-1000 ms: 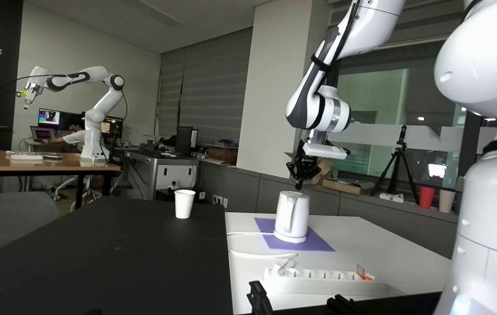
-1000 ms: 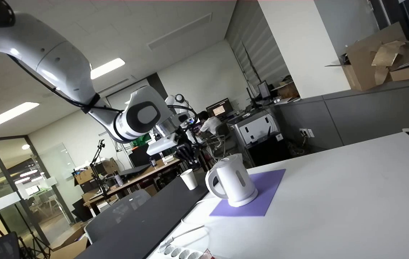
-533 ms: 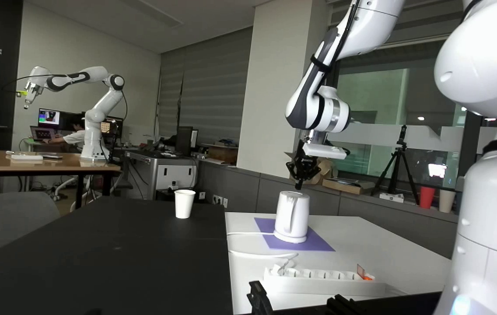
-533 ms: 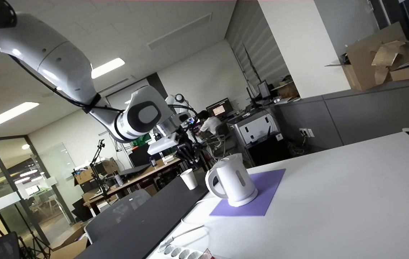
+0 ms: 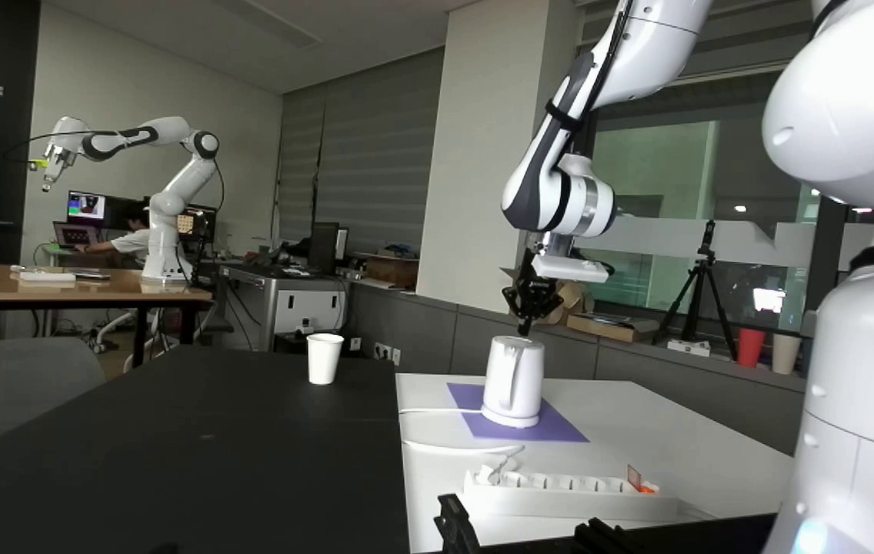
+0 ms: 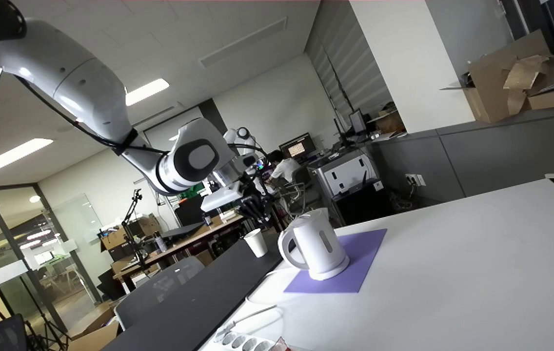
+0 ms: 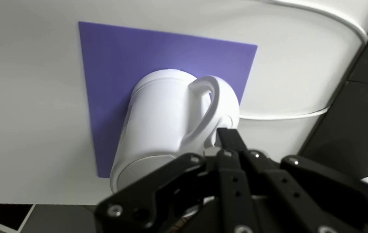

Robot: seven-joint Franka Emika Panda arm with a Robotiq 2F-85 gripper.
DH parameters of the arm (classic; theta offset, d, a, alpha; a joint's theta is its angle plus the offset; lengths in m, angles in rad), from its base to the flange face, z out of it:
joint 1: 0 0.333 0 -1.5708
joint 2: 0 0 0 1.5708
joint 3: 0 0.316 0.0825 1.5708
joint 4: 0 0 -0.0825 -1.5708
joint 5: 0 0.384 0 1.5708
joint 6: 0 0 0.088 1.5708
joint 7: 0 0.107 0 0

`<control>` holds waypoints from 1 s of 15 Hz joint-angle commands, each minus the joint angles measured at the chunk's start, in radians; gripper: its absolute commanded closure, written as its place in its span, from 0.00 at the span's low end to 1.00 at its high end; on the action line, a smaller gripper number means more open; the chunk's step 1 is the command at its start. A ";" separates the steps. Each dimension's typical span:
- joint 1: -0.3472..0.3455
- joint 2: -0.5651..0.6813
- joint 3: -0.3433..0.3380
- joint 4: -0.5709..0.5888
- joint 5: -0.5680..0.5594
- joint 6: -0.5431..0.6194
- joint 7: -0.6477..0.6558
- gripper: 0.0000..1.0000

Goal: Switch on the electric kettle then switch it off

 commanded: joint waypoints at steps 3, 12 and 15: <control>-0.008 0.059 -0.004 0.052 -0.048 0.041 0.052 1.00; -0.010 0.141 0.007 0.116 -0.049 0.063 0.055 1.00; -0.011 0.161 0.011 0.131 -0.048 0.073 0.055 1.00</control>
